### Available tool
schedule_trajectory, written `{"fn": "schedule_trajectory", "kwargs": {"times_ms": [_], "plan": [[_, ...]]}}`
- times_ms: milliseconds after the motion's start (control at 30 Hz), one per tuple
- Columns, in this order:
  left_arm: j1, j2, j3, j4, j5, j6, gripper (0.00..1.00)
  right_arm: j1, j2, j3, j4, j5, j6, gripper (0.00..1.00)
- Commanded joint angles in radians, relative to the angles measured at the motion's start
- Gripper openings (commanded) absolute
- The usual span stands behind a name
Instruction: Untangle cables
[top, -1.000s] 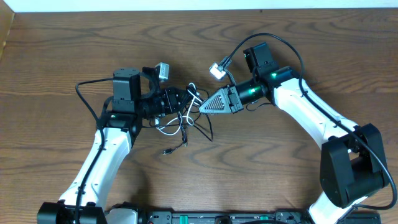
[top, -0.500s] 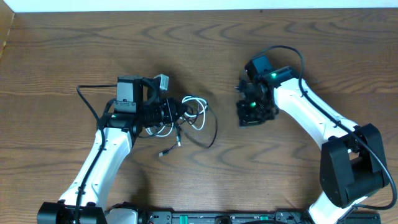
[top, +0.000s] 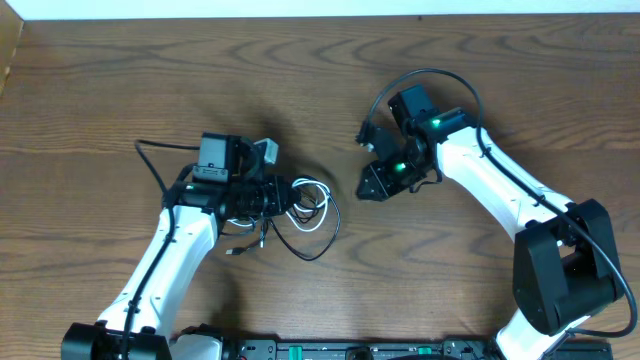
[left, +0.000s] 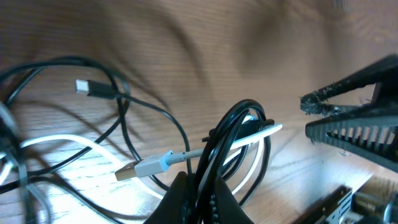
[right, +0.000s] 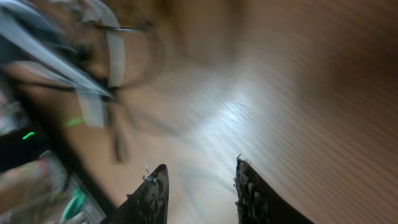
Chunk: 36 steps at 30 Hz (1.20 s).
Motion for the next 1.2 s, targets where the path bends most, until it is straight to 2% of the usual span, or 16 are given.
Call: {"fn": "schedule_trajectory", "kwargs": {"times_ms": [0, 167, 267, 333, 400, 433, 800, 900, 1067, 1167], "plan": [[-0.04, 0.003, 0.008, -0.006, -0.008, 0.02, 0.07, 0.015, -0.008, 0.004, 0.019, -0.188, -0.095, 0.31], [-0.112, 0.003, 0.008, -0.003, -0.016, 0.02, 0.07, 0.052, -0.008, 0.004, 0.033, -0.189, -0.095, 0.31], [-0.144, 0.003, 0.008, -0.001, -0.072, 0.013, 0.07, 0.076, -0.008, 0.004, 0.037, -0.189, -0.103, 0.29], [-0.158, 0.003, 0.008, -0.001, -0.107, -0.002, 0.07, 0.087, -0.008, 0.004, 0.035, -0.185, -0.102, 0.22], [-0.161, 0.003, 0.008, 0.0, -0.117, -0.002, 0.08, 0.095, -0.008, 0.004, 0.032, -0.153, -0.101, 0.05], [-0.161, 0.003, 0.008, 0.002, -0.117, -0.002, 0.08, 0.098, -0.008, 0.004, 0.028, -0.121, -0.1, 0.01], [-0.161, 0.003, 0.008, 0.025, -0.117, -0.002, 0.07, 0.1, -0.008, 0.004, -0.055, 0.349, 0.114, 0.01], [-0.161, 0.003, 0.008, 0.024, -0.117, -0.007, 0.08, 0.101, -0.008, 0.004, -0.066, 0.289, 0.095, 0.02], [-0.161, 0.003, 0.008, 0.021, -0.117, -0.006, 0.08, 0.107, -0.008, 0.004, -0.09, 0.022, -0.108, 0.14], [-0.161, 0.003, 0.008, 0.021, -0.118, -0.006, 0.08, 0.101, -0.009, 0.005, -0.094, -0.02, -0.136, 0.2]]}}
